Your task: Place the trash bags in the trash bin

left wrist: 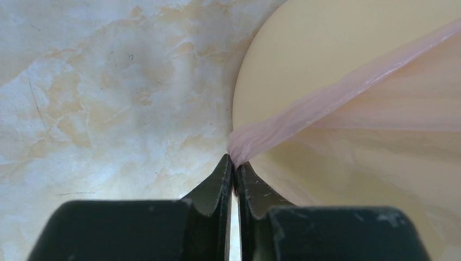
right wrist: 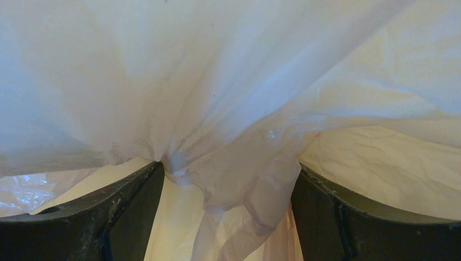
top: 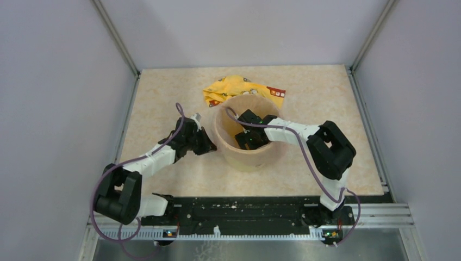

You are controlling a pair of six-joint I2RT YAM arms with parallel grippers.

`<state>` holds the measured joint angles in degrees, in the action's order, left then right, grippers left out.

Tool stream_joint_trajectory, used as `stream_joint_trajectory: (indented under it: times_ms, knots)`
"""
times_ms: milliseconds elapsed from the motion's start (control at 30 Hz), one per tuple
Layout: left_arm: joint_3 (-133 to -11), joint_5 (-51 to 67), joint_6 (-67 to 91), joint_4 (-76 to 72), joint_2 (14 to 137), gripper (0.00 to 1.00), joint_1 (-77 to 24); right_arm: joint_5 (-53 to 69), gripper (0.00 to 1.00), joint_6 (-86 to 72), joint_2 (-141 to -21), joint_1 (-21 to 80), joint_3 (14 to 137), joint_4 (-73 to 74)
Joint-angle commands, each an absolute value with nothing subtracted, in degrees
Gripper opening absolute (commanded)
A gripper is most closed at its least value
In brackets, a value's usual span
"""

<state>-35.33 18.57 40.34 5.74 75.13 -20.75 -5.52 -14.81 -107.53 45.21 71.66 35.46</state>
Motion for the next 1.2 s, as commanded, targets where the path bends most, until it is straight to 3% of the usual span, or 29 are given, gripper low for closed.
stream_joint_trajectory:
  times_ms: [0, 733, 800, 1167]
  knots:
    - [-35.9, 18.22, 39.24, 5.45, 73.35, 0.13, -21.01, -6.0, 0.82, -15.72, -110.46, 45.35, 69.05, 33.82]
    - [-36.95, 17.28, 38.01, 6.47, 72.77, 0.17, -21.85, -9.98, 0.89, -17.0, -102.17, 48.87, 77.6, 43.55]
    - [-36.96, 17.16, 37.99, 6.77, 72.33, 0.19, -21.87, -10.7, 0.98, -17.36, -101.45, 48.87, 77.52, 44.08]
    - [-39.71, 14.52, 37.17, 11.49, 67.98, 0.36, -21.84, -11.44, 0.99, -18.07, -95.8, 48.3, 77.01, 45.77]
